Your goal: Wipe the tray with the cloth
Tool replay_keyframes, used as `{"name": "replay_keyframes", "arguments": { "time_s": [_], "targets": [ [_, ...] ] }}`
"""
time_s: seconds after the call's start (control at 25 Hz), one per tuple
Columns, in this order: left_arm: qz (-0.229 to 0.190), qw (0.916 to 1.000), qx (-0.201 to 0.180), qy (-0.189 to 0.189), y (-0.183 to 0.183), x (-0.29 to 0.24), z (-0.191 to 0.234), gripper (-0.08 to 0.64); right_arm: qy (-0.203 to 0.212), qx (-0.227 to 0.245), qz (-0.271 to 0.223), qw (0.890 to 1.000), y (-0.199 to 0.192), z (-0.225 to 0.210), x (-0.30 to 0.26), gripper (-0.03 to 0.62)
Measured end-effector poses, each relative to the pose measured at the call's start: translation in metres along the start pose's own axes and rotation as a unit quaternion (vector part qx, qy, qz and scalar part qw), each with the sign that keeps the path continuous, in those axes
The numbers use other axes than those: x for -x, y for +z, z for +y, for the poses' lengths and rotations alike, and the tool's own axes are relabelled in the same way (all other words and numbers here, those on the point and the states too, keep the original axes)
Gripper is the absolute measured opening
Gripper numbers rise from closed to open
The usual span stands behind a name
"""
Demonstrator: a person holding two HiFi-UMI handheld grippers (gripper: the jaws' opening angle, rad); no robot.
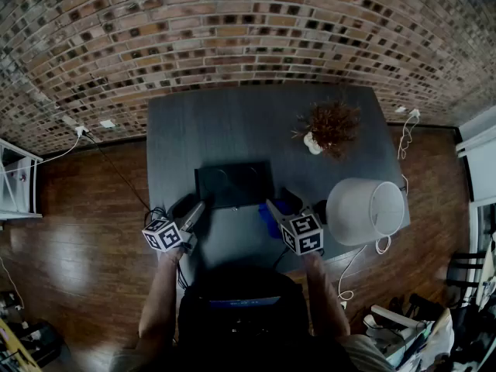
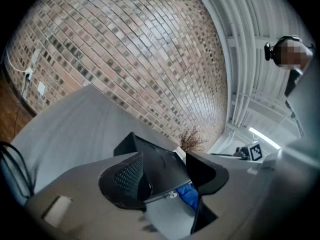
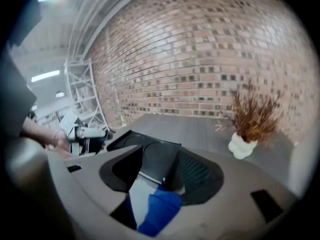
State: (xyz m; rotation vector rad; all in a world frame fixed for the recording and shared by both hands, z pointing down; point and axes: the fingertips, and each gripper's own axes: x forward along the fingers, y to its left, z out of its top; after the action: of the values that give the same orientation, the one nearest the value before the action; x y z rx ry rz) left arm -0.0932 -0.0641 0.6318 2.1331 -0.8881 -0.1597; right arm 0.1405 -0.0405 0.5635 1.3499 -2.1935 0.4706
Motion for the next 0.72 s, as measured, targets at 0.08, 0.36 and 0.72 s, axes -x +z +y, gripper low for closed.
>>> {"name": "replay_keyframes", "arguments": {
  "time_s": [0.08, 0.36, 0.72],
  "targets": [
    [-0.027, 0.9996, 0.004, 0.003, 0.01, 0.023, 0.006, 0.276, -0.048, 0.07, 0.032, 0.996, -0.022, 0.002, 0.022, 0.249],
    [-0.048, 0.9983, 0.029, 0.018, -0.011, 0.073, 0.007, 0.255, -0.051, 0.114, 0.18, 0.976, -0.131, -0.015, -0.037, 0.442],
    [-0.064, 0.9966, 0.045, 0.025, -0.021, 0.096, 0.01, 0.244, 0.071, 0.041, 0.238, 0.968, -0.125, 0.02, -0.008, 0.135]
  ]
}}
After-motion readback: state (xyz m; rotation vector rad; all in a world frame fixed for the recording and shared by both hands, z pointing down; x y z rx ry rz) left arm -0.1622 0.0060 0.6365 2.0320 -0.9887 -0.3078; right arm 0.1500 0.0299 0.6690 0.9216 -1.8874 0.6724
